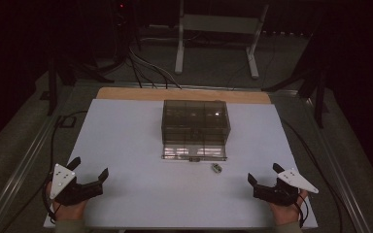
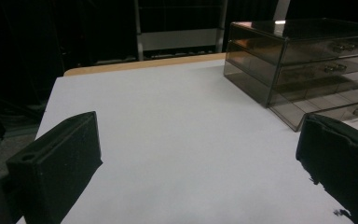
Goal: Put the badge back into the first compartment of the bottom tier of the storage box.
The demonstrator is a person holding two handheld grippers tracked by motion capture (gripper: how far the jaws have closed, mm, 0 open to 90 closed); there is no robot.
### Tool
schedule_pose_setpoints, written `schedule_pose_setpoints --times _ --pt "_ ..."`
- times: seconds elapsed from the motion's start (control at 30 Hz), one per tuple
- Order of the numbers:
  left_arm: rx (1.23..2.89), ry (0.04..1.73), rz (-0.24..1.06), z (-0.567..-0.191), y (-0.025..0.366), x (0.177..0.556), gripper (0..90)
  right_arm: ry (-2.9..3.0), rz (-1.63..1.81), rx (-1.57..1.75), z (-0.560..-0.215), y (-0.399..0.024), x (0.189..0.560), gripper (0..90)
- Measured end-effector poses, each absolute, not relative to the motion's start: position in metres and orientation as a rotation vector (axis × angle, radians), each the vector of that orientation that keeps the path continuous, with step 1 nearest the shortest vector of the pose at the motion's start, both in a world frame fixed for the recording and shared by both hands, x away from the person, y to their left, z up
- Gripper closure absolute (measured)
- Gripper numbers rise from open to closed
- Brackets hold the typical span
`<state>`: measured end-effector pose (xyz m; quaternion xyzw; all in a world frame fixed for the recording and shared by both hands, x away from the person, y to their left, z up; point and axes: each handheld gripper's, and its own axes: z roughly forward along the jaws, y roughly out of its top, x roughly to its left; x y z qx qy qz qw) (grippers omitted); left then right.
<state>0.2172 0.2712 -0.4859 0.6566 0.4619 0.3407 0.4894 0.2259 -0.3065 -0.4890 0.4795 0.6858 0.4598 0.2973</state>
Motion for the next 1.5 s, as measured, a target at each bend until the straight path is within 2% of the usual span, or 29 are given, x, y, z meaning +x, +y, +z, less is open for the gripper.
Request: schedule_pose_setpoints --times 0.5,1.5 --pt "1.592 1.130 0.827 -0.488 0.271 0.219 0.7 1.838 1.247 1.295 -0.482 -0.300 0.233 0.2" --pt "1.595 1.128 0.814 -0.490 0.268 0.219 0.7 1.972 1.211 1.299 -0.488 -0.256 0.267 0.1"
